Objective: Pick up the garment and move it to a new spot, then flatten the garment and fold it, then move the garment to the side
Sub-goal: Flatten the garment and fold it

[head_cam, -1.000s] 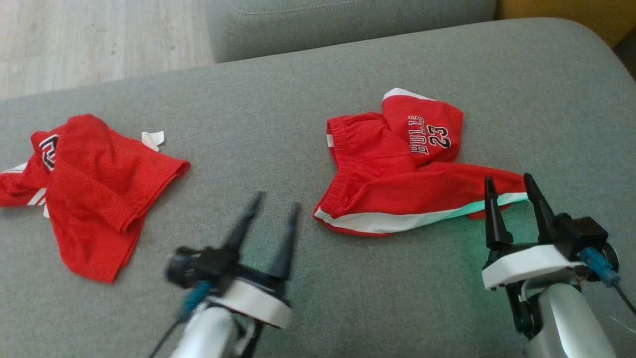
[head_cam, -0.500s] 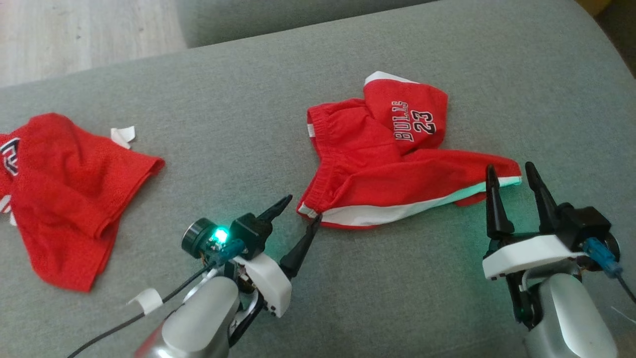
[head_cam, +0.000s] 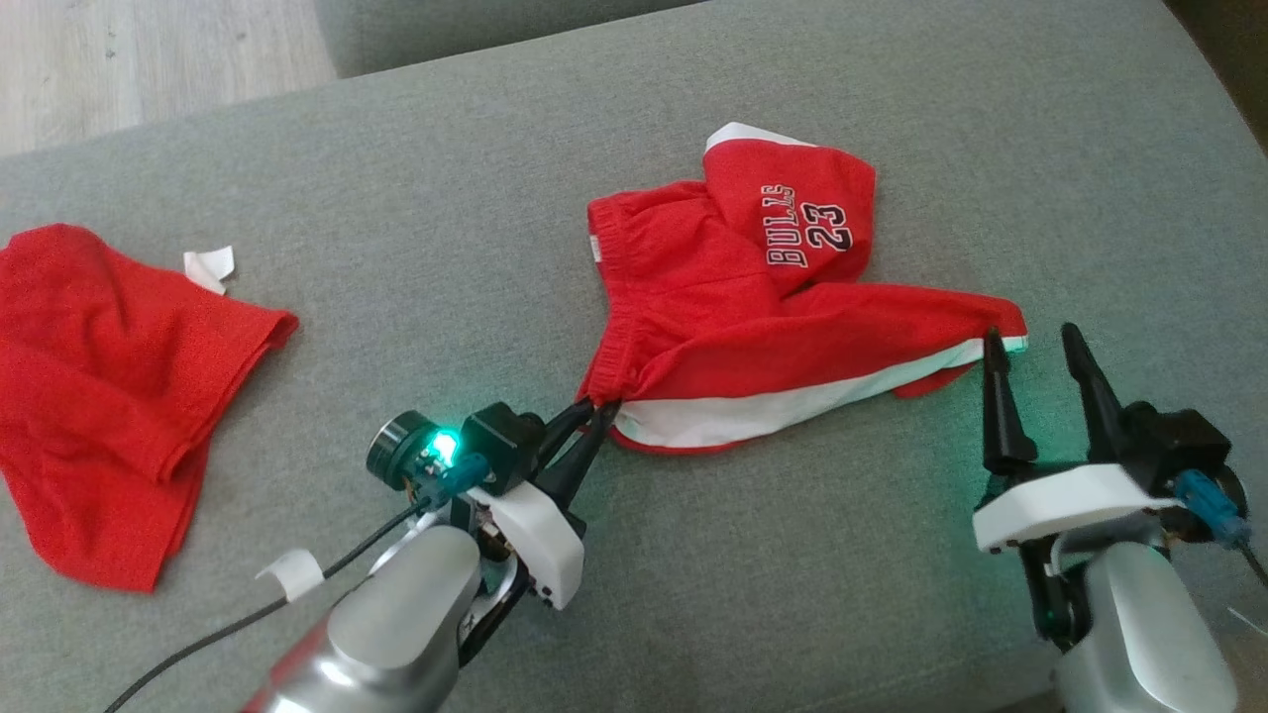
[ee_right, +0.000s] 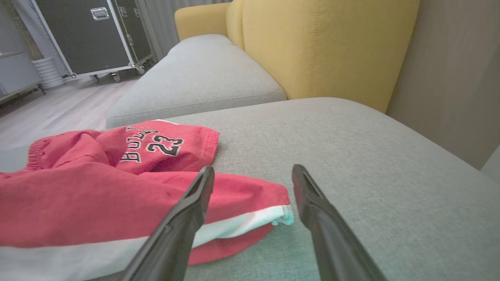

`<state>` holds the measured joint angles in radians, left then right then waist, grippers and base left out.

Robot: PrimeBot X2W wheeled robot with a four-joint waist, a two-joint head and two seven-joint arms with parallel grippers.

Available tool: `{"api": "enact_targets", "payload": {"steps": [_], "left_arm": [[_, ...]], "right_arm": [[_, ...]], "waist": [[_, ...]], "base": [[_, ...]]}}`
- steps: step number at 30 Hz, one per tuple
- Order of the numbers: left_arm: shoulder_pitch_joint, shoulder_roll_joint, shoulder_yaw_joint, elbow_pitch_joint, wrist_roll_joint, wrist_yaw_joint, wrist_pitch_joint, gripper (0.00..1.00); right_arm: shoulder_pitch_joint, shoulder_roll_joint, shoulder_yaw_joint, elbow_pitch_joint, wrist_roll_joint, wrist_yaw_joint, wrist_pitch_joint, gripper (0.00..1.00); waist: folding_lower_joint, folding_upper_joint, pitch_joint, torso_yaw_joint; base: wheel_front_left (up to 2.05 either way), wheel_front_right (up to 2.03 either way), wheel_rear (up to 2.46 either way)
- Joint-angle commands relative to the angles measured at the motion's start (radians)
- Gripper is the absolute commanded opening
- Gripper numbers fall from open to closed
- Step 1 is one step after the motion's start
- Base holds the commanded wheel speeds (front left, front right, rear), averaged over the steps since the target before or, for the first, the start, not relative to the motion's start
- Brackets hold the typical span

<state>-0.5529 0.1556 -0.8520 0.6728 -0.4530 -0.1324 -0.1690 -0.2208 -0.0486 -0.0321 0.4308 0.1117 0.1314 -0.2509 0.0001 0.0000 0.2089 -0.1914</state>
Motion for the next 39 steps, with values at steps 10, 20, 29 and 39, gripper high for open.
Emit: {"api": "enact_targets", "payload": {"steps": [10,20,29,39], "left_arm": [[-0.058,0.011,0.009,-0.012,-0.027,0.002,-0.058,0.0],[-0.061,0.001,0.008,-0.014,-0.028,0.002,-0.078,0.0],[-0.066,0.004,0.006,-0.012,-0.029,0.003,-0.084,0.0],[-0.075,0.008,-0.005,-0.005,-0.034,0.003,-0.081,0.0]], "right_arm": [[-0.089,-0.002,-0.078,0.175,-0.076,-0.001,-0.011,1.0],[-0.179,-0.002,-0.14,0.342,-0.174,-0.001,-0.011,1.0],[-0.209,-0.002,-0.138,0.411,-0.214,-0.001,-0.011,1.0],[-0.236,-0.002,-0.124,0.455,-0.244,-0.001,-0.011,1.0]], "waist": [[-0.0001,0.0,-0.011,0.023],[-0.0001,0.0,-0.016,0.039],[-0.0001,0.0,-0.013,0.038],[-0.0001,0.0,-0.007,0.04]], "base": [[0.0,0.0,0.0],[0.0,0.0,0.0],[0.0,0.0,0.0],[0.0,0.0,0.0]]}}
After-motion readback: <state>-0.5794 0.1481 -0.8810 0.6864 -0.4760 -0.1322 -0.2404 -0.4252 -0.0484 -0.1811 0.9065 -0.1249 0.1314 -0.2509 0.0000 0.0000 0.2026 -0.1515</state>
